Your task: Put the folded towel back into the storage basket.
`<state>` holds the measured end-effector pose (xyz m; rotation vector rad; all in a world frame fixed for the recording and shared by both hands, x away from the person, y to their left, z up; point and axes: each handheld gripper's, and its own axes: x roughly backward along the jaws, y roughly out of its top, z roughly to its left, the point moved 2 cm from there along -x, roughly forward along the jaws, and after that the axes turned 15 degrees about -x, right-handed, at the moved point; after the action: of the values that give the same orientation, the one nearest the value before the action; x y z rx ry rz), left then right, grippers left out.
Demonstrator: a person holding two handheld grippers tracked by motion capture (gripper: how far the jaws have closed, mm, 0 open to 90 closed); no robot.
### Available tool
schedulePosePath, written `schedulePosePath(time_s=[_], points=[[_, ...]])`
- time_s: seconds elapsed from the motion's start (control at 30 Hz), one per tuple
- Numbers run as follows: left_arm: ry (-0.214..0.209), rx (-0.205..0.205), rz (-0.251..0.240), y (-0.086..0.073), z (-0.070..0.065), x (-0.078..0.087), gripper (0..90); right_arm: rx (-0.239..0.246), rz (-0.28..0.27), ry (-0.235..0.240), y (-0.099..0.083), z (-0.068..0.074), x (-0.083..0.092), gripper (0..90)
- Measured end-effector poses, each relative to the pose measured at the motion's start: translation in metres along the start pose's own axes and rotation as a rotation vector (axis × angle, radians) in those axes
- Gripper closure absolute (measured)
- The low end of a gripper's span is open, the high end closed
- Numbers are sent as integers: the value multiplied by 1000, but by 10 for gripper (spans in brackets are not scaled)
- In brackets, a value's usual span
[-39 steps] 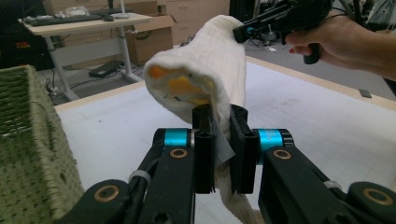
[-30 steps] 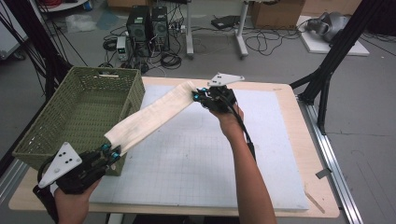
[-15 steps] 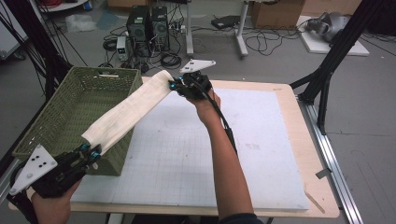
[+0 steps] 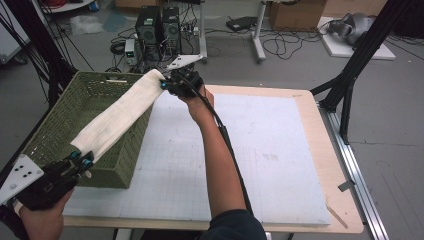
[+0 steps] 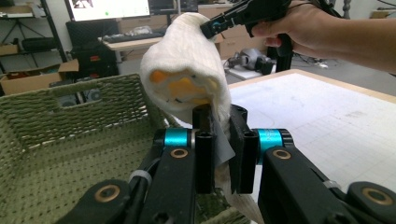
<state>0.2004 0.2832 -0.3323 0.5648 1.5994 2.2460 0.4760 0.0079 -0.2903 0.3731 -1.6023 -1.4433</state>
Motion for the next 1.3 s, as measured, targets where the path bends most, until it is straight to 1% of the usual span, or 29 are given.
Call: schedulePosePath(time_s=[0.13, 0.23, 0.3, 0.37, 0.5, 0.67, 0.8, 0.87, 0.93, 1.0, 1.03, 1.07, 1.1, 1.13, 1.17, 1.2, 1.23, 1.27, 1.3], points=[[19, -7, 6, -2, 7, 7, 821, 16, 13, 1, 7, 9, -15, 829], [36, 0, 12, -3, 15, 11, 822, 20, -6, -6, 14, 18, -26, 830], [46, 6, 17, -5, 20, 13, 822, 38, -1, -17, 19, 24, -35, 830], [60, 12, 23, -7, 25, 15, 821, 44, 8, -20, 24, 29, -44, 830], [74, 22, 42, -12, 34, 17, 822, 31, -1, -31, 30, 37, -58, 830], [90, 36, 72, -20, 44, 17, 822, 35, 14, -64, 31, 45, -79, 830], [111, 41, 95, -27, 48, 20, 821, 44, 25, -66, 30, 51, -93, 829], [120, 46, 114, -31, 52, 20, 820, 36, 31, -71, 29, 54, -99, 829], [126, 63, 126, -35, 58, 21, 818, 39, 32, -74, 29, 57, -104, 829], [116, 91, 164, -39, 64, 20, 802, 41, 32, -78, 29, 59, -108, 824], [125, 98, 179, -40, 67, 20, 774, 40, 39, -83, 28, 60, -111, 809], [144, 109, 190, -42, 70, 21, 692, 45, 42, -90, 27, 60, -113, 759], [175, 122, 201, -42, 72, 22, 378, 48, 56, -126, 24, 60, -116, 603], [210, 130, 204, -42, 74, 25, 378, 48, 56, -126, 24, 60, -116, 603], [244, 126, 197, -41, 76, 29, 305, 33, 59, -125, 23, 58, -116, 561], [279, 121, 191, -38, 77, 33, 283, 15, 58, -120, 24, 56, -113, 551], [289, 119, 180, -36, 78, 37, 296, 11, 50, -117, 25, 54, -109, 548], [288, 115, 166, -34, 79, 41, 297, 10, 41, -105, 27, 52, -104, 546], [284, 114, 157, -32, 80, 43, 301, 10, 34, -103, 28, 51, -99, 540]])
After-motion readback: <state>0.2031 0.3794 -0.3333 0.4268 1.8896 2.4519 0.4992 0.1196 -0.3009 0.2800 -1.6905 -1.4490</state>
